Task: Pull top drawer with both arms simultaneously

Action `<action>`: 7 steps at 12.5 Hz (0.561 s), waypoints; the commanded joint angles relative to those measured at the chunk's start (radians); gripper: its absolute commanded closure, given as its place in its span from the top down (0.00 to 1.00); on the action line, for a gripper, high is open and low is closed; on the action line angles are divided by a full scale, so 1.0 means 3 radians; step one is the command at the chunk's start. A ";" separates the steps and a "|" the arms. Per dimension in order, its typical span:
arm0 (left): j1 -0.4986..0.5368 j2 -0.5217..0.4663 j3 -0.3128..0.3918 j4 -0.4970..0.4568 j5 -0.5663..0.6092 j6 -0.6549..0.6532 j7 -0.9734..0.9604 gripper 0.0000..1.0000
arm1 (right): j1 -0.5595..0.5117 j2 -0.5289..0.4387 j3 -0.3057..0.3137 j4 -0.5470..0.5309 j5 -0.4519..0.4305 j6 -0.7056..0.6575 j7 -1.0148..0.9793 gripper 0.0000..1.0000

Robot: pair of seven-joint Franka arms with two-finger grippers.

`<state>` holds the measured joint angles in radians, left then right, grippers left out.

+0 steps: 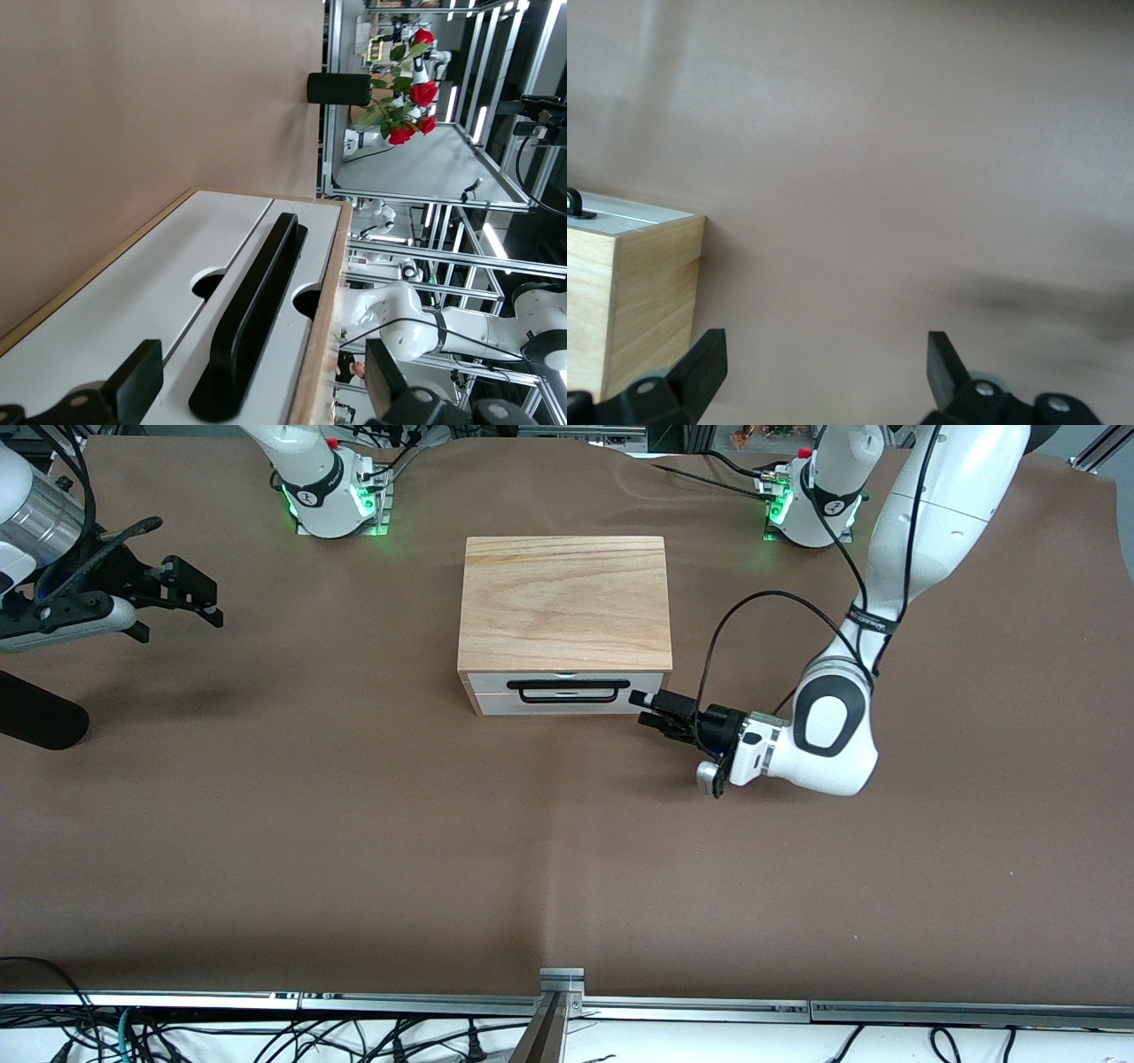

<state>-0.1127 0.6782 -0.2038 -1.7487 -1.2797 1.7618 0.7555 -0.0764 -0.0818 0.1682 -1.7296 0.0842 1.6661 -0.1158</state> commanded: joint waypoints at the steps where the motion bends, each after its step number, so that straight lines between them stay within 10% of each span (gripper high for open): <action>1: 0.0018 -0.0006 -0.0072 -0.0210 -0.0198 0.0125 0.0421 1.00 | -0.0016 0.0022 0.0002 0.0018 0.0046 0.0025 0.0023 1.00; 7: -0.0013 0.0045 -0.0103 -0.0251 -0.0341 0.0130 0.0621 0.97 | -0.0016 0.0012 -0.0008 0.0013 0.0041 -0.0011 0.0018 1.00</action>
<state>-0.1146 0.6996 -0.2277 -1.8104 -1.3393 1.7904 0.9008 -0.0779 -0.0725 0.1650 -1.7291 0.0842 1.6693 -0.1157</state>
